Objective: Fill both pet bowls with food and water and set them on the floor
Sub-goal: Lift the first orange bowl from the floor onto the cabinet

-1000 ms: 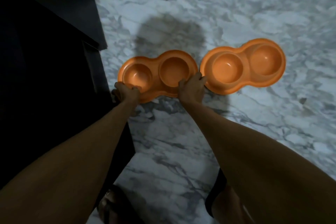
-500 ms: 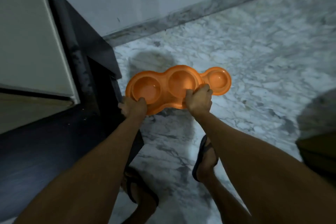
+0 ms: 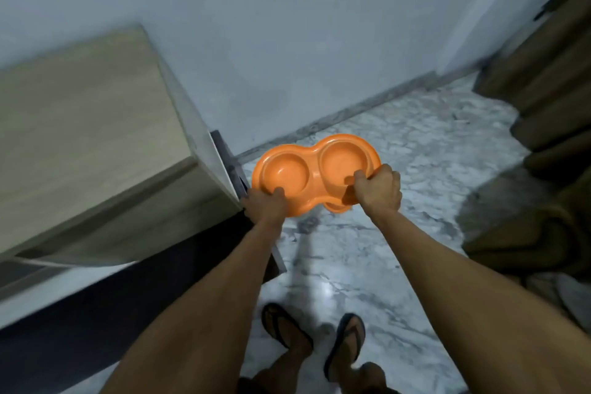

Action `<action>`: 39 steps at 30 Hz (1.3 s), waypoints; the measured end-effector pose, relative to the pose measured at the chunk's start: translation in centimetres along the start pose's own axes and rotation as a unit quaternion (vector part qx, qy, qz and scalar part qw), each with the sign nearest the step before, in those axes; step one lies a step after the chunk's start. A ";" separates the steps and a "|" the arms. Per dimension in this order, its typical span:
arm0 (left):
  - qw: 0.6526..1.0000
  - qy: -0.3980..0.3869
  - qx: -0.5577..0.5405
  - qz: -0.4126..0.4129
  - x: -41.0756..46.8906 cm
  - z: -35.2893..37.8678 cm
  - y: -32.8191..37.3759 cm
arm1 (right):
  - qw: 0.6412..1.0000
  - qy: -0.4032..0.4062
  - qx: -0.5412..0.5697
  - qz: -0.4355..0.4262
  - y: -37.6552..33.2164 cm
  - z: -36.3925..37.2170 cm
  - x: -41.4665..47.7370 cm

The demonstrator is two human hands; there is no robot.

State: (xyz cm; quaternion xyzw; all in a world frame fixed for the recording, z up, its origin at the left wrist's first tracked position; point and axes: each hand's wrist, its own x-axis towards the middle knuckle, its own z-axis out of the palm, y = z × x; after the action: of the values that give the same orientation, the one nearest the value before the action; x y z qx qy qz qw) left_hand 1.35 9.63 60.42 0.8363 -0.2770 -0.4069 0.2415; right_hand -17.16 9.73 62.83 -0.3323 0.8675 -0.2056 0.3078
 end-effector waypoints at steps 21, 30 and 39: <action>0.976 0.119 -0.172 0.063 -12.9 -31.7 -6.9 | 0.986 -0.007 0.060 -0.156 -8.1 -1.9 -30.9; 0.956 0.205 -0.206 0.041 -7.0 -47.3 -13.1 | 0.968 -0.076 0.058 -0.230 -16.5 8.5 -42.2; 0.951 0.230 -0.208 0.008 6.8 -63.2 -18.1 | 0.966 -0.109 0.048 -0.230 -27.4 25.7 -51.5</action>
State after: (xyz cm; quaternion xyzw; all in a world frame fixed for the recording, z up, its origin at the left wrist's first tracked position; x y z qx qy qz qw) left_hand 61.18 29.60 80.23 0.8359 -0.1299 -0.2507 0.4707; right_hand 42.81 23.02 80.00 -0.5282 0.7179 -0.2752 0.3604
